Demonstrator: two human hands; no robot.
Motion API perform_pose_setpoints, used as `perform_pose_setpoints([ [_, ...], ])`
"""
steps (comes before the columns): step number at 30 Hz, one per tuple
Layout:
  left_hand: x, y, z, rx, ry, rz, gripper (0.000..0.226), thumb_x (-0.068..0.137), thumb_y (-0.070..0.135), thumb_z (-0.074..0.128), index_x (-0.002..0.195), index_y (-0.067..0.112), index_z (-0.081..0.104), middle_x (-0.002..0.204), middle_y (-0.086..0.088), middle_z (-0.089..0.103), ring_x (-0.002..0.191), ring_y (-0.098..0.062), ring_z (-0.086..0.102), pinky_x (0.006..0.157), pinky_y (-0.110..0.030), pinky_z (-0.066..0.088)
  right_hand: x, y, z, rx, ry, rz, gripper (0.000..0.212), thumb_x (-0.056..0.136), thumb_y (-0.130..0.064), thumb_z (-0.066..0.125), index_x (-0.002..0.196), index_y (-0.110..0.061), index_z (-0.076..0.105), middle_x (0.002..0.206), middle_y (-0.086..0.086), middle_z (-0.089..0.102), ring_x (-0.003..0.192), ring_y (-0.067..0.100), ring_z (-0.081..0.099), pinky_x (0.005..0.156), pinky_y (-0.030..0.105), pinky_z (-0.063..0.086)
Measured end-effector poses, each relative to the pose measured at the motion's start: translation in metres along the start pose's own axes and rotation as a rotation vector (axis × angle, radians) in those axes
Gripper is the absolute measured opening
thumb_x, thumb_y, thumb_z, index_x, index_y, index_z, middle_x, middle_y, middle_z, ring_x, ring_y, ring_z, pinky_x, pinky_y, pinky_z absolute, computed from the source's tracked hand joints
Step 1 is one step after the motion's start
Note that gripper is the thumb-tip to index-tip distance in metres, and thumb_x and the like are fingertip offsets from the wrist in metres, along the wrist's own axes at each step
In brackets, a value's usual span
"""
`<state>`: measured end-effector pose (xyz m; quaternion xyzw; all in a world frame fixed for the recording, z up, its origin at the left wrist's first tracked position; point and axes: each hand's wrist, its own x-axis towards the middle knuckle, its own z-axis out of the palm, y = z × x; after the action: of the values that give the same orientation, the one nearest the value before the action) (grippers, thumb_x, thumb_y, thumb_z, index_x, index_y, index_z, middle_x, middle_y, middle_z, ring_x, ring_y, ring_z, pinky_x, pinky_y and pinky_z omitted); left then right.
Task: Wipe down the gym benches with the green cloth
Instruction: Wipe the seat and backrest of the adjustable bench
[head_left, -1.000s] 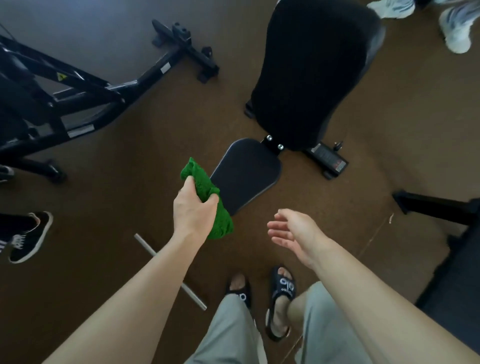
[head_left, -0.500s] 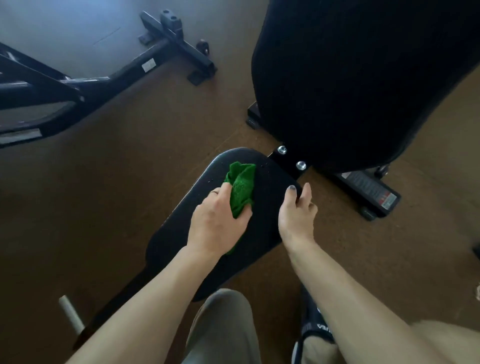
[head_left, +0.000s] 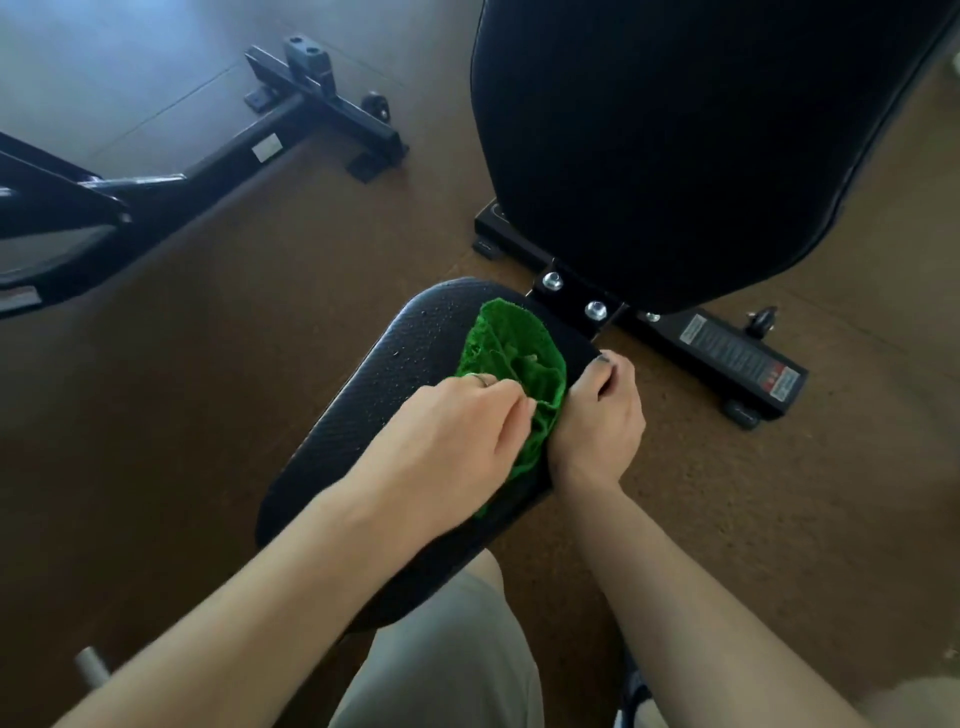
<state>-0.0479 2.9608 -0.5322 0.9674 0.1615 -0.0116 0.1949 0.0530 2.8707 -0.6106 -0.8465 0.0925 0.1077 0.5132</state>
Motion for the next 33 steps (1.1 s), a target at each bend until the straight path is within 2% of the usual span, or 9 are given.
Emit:
perform_pose_setpoints([
  [2,0.01,-0.014,0.002,0.052,-0.008,0.045,0.025,0.101,0.039,0.047,0.111,0.021,0.06,0.101,0.003,0.061,0.082,-0.029,0.064,0.07,-0.04,0.051,0.0,0.001,0.002,0.016,0.026,-0.005,0.038,0.109,-0.034,0.033,0.133,-0.026,0.061,0.129,-0.001,0.065,0.12,0.022,0.057,0.096,0.038,0.042],
  [5,0.017,-0.007,0.026,0.312,0.045,0.114,0.035,0.093,0.042,0.046,0.112,0.014,0.055,0.095,-0.004,0.058,0.08,-0.027,0.06,0.068,-0.038,0.043,0.0,0.001,0.002,0.009,0.033,-0.029,0.037,0.109,-0.03,0.033,0.132,-0.023,0.062,0.128,0.001,0.066,0.118,0.024,0.058,0.088,0.033,0.038],
  [9,0.02,0.0,0.043,0.373,0.133,0.059,0.036,0.097,0.041,0.035,0.112,0.013,0.052,0.099,-0.007,0.058,0.084,-0.027,0.058,0.072,-0.04,0.043,0.001,0.002,0.002,0.026,0.025,-0.031,0.039,0.11,-0.032,0.031,0.134,-0.024,0.06,0.126,0.001,0.065,0.116,0.023,0.059,0.089,0.036,0.041],
  [12,0.045,-0.007,0.038,0.434,0.085,0.009,0.041,0.103,0.04,0.03,0.127,0.012,0.047,0.119,-0.01,0.058,0.102,-0.029,0.059,0.081,-0.04,0.042,0.0,0.002,0.0,0.045,-0.018,0.004,0.041,0.107,-0.039,0.029,0.134,-0.029,0.058,0.125,-0.003,0.063,0.115,0.019,0.058,0.099,0.044,0.047],
  [15,0.078,-0.022,0.026,0.401,0.049,-0.147,0.039,0.107,0.04,0.033,0.132,0.011,0.043,0.129,-0.011,0.054,0.116,-0.031,0.055,0.092,-0.041,0.041,0.001,0.002,-0.001,0.052,-0.04,0.016,0.039,0.109,-0.037,0.029,0.137,-0.03,0.056,0.124,-0.005,0.061,0.112,0.016,0.056,0.094,0.039,0.045],
  [18,0.074,-0.022,0.022,0.388,0.053,-0.174,0.038,0.108,0.04,0.034,0.129,0.011,0.046,0.125,-0.011,0.058,0.113,-0.031,0.058,0.091,-0.041,0.041,0.0,0.003,-0.002,0.06,-0.033,-0.007,0.038,0.11,-0.036,0.03,0.136,-0.028,0.056,0.12,-0.004,0.062,0.108,0.015,0.056,0.087,0.034,0.041],
  [22,0.005,-0.002,0.03,0.345,0.023,0.081,0.041,0.101,0.044,0.034,0.117,0.014,0.056,0.102,-0.004,0.067,0.091,-0.028,0.067,0.077,-0.04,0.045,0.0,0.003,-0.004,0.112,-0.05,0.022,0.039,0.109,-0.036,0.031,0.138,-0.028,0.057,0.124,-0.004,0.061,0.11,0.016,0.055,0.091,0.037,0.042],
  [24,-0.003,-0.007,0.031,0.321,0.007,0.105,0.037,0.099,0.045,0.037,0.11,0.016,0.056,0.096,-0.001,0.066,0.086,-0.025,0.067,0.073,-0.038,0.045,0.0,0.002,-0.004,0.132,-0.052,0.04,0.039,0.109,-0.036,0.031,0.138,-0.029,0.057,0.127,-0.004,0.061,0.112,0.015,0.055,0.096,0.039,0.044],
  [33,0.098,-0.018,0.034,0.299,0.064,-0.214,0.041,0.104,0.048,0.039,0.127,0.015,0.048,0.126,-0.006,0.058,0.118,-0.03,0.052,0.1,-0.042,0.035,0.002,0.005,0.001,0.033,0.004,-0.033,0.038,0.109,-0.033,0.032,0.135,-0.024,0.058,0.126,-0.002,0.062,0.106,0.014,0.056,0.086,0.034,0.043],
])
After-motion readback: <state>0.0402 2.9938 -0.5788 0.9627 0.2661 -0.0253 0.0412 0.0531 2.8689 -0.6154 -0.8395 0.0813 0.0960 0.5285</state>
